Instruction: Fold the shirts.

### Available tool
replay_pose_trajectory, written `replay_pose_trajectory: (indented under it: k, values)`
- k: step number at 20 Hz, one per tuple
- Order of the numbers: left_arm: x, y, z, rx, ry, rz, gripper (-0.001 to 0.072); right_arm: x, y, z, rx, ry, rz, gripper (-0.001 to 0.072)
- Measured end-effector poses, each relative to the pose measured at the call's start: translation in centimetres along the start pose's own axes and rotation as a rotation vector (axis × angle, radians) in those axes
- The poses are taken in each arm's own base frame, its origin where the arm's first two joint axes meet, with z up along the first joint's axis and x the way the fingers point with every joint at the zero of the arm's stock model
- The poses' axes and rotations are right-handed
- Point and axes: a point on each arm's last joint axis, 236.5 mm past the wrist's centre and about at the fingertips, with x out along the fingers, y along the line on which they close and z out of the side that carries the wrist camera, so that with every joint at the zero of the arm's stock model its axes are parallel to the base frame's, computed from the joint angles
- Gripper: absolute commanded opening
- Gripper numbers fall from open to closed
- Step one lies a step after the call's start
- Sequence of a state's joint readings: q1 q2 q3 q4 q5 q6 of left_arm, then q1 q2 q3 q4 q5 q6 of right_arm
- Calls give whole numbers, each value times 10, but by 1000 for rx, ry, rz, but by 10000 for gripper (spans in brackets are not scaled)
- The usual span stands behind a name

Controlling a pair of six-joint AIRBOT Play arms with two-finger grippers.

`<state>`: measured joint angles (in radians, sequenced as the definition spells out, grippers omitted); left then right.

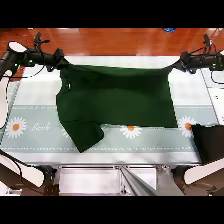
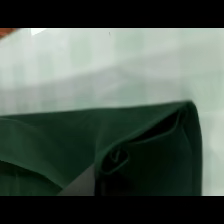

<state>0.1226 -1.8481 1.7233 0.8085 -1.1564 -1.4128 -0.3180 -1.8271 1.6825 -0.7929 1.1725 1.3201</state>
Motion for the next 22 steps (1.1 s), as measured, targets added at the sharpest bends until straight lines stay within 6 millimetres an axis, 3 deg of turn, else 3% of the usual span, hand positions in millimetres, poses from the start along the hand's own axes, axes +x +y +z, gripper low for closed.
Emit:
replay_pose_trajectory:
  k: [5,9,10,11,12,15,18,22]
  values:
    - [-8,41,-58,37,238,131,22,-5,-39,-41,17,182,-138,19]
    - [-3,71,-91,9,340,197,24,2,-54,-66,16,262,-208,20]
    - [0,76,-95,6,349,209,50,5,-55,-68,14,267,-218,68]
    - [2,79,-97,6,350,217,271,9,-56,-70,11,269,-227,280]
    - [4,81,-99,9,353,227,496,12,-57,-70,8,265,-239,408]
    - [3,81,-110,7,399,234,509,11,-56,-70,39,259,-254,408]
    - [-27,79,-108,-39,402,234,509,-23,-57,-59,73,224,-284,408]
    - [-90,65,-101,-89,296,207,509,-104,-57,-49,121,108,-349,404]
